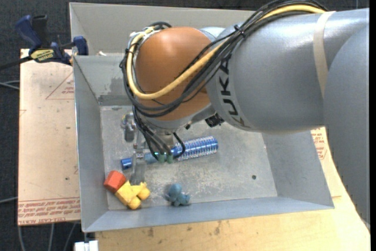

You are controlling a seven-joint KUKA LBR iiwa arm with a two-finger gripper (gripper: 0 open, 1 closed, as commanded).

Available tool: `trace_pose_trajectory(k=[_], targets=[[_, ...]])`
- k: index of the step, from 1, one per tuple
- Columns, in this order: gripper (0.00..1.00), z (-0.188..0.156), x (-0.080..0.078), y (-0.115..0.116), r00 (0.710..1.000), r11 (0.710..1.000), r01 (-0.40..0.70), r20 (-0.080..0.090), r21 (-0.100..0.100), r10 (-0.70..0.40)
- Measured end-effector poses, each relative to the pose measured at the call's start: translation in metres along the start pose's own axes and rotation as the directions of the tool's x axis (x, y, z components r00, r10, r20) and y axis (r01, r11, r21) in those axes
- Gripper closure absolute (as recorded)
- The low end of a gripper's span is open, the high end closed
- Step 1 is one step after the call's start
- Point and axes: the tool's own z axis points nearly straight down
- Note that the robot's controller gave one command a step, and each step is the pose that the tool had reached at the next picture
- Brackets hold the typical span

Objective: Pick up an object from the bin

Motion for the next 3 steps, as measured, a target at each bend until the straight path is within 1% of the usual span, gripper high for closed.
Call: trace_pose_trajectory(k=[1, 2, 3], targets=[[0.0, -0.011, 0.01, -0.055, 1.0, 1.0, -0.025, 0.007, 0.001, 0.025], [0.0, 0.136, -0.022, -0.087, 0.995, 0.995, -0.104, 0.003, 0.0, 0.104], [1.0, 0.132, -0.022, -0.086, 0.995, 0.995, -0.102, 0.007, -0.003, 0.102]])
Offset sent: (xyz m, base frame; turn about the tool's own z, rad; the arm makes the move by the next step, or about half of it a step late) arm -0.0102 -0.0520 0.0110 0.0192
